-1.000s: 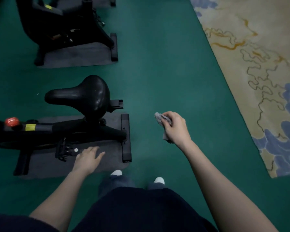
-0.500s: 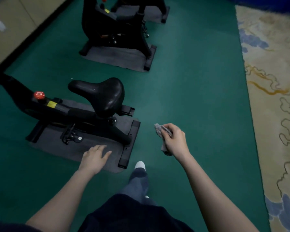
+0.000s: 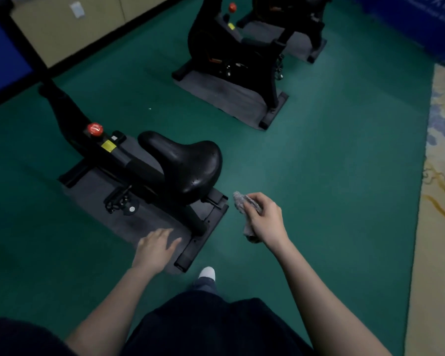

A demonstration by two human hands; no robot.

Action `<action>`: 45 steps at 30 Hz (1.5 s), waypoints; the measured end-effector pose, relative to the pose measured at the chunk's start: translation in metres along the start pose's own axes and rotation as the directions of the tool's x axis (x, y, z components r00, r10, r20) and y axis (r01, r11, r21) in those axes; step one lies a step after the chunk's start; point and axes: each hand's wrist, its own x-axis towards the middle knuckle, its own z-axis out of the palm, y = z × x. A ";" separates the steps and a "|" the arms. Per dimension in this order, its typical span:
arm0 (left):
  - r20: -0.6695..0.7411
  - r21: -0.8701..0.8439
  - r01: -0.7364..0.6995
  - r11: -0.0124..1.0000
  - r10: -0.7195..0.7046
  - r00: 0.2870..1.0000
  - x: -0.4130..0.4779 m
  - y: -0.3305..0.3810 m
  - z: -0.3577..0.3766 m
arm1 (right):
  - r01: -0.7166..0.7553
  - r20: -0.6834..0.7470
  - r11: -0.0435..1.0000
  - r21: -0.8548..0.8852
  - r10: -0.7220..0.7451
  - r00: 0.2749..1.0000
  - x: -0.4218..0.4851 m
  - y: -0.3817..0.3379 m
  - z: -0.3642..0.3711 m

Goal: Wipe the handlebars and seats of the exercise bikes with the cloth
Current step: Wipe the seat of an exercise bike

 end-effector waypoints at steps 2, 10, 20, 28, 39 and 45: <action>-0.030 -0.037 0.035 0.999 -0.037 0.999 0.000 0.001 -0.002 | 0.031 0.029 1.000 -0.001 -0.031 0.999 0.013 -0.007 0.000; -0.167 -0.194 0.162 0.968 -0.195 0.967 0.001 0.011 -0.014 | 0.171 0.211 0.985 0.024 -0.172 0.962 0.065 -0.032 0.014; -0.181 -0.318 0.436 0.842 -0.505 0.844 0.014 0.060 -0.006 | 0.352 0.408 0.931 0.095 -0.359 0.840 0.156 -0.037 -0.012; -0.261 -0.581 0.496 0.645 -0.725 0.637 0.042 0.122 -0.014 | 0.440 0.524 0.893 0.096 -0.421 0.741 0.232 -0.022 -0.046; -0.289 -0.722 0.435 0.538 -0.806 0.516 0.060 0.142 -0.029 | 0.586 0.561 0.798 0.139 -0.551 0.618 0.246 -0.045 -0.005; -0.282 -0.790 0.342 0.509 -0.796 0.535 0.070 0.131 -0.028 | 0.603 0.484 0.791 0.106 -0.571 0.663 0.254 -0.051 0.032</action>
